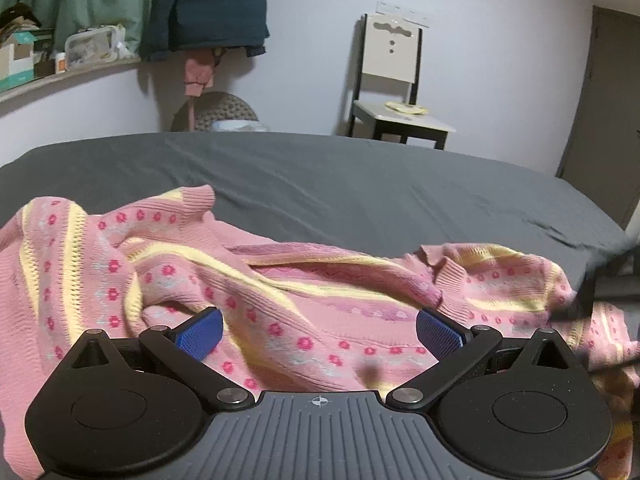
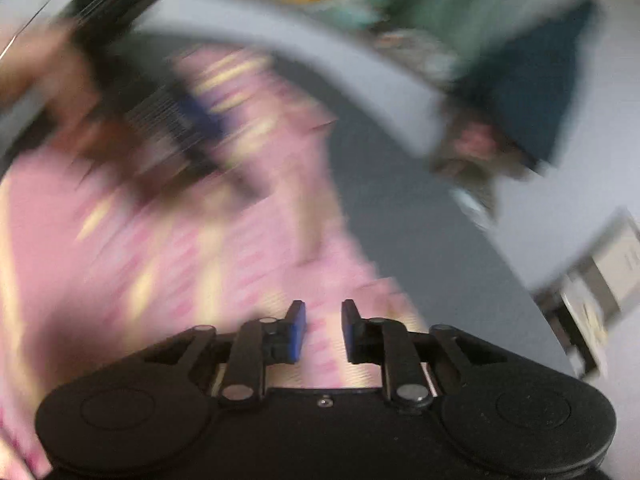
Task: Fold clothes
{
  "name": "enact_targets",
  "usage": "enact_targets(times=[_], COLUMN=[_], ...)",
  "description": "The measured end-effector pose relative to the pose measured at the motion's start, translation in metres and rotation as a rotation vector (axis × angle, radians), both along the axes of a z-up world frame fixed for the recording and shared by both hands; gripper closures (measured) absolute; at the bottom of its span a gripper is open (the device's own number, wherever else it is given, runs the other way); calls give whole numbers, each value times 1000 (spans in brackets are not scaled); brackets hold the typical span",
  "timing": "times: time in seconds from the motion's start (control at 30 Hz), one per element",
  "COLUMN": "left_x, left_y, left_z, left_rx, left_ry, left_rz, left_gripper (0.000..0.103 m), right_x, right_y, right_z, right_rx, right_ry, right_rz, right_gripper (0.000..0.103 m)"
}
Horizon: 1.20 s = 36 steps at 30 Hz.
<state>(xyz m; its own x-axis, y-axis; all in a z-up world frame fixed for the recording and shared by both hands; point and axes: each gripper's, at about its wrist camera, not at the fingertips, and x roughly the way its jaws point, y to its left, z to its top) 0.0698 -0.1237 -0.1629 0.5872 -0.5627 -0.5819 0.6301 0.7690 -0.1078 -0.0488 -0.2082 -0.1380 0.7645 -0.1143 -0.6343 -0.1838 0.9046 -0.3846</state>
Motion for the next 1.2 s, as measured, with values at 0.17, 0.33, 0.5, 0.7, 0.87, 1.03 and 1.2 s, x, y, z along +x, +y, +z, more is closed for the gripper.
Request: enact_targets(times=[0.17, 0.33, 0.5, 0.7, 0.87, 1.03, 1.2], left_x=[-4, -3, -2, -3, -4, -4, -4], left_y=[-4, -1, -1, -3, -3, -2, -1], left_z=[-3, -4, -5, -5, -4, -2, -1], left_rx=[21, 25, 25, 37, 39, 38, 36], left_ry=[-6, -1, 2, -4, -6, -12, -9], left_rz=[-25, -16, -15, -18, -16, -12, -13], left_gripper=[0, 0, 0, 0, 0, 0, 0], right_x=[27, 14, -2, -1, -10, -18, -25], right_y=[-92, -147, -128, -92, -94, -96, -98], right_z=[2, -10, -17, -17, -20, -23, -21], right_rx=[206, 467, 431, 261, 76, -109, -258], right_ry=[103, 168, 234, 249, 257, 264, 251], right_rz=[-293, -398, -293, -187, -211, -234, -252], right_gripper=[80, 69, 49, 93, 95, 95, 75])
